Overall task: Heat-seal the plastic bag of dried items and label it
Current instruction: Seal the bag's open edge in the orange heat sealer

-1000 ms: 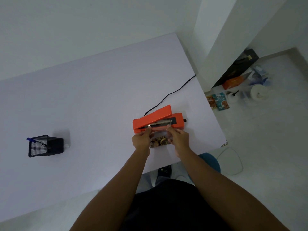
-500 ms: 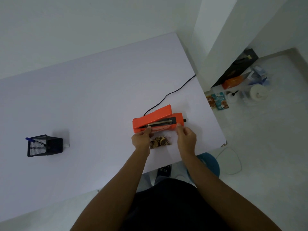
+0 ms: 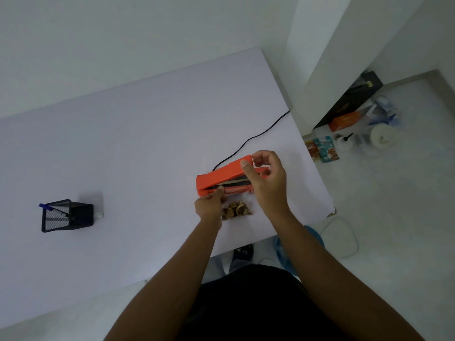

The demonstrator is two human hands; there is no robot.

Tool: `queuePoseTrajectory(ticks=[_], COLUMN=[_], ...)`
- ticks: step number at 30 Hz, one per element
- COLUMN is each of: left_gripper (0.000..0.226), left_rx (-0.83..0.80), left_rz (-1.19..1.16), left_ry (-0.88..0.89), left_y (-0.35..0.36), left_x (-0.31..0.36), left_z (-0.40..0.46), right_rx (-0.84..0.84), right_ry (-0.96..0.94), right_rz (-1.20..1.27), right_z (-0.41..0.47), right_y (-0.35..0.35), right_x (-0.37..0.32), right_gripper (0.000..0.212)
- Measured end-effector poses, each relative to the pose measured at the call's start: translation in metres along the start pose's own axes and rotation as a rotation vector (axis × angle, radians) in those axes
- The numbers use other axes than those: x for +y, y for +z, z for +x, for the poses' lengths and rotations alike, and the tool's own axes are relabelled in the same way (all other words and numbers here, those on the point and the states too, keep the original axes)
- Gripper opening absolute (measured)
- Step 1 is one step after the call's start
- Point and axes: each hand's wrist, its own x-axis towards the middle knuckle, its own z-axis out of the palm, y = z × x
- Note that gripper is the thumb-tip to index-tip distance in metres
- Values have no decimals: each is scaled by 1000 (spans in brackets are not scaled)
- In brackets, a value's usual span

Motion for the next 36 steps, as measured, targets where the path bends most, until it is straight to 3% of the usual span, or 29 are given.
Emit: queuePoseTrajectory(ticks=[6, 36], left_gripper=[18, 14], left_rx=[-4, 3], left_rz=[-7, -1], left_ry=[8, 15], left_y=[0, 0], left_x=[3, 0], left_z=[-1, 5], right_rx=[70, 209], right_ry=[140, 370], right_rz=[8, 88], right_z=[4, 6], right_y=[-13, -17], right_x=[23, 93], right_gripper=[24, 32])
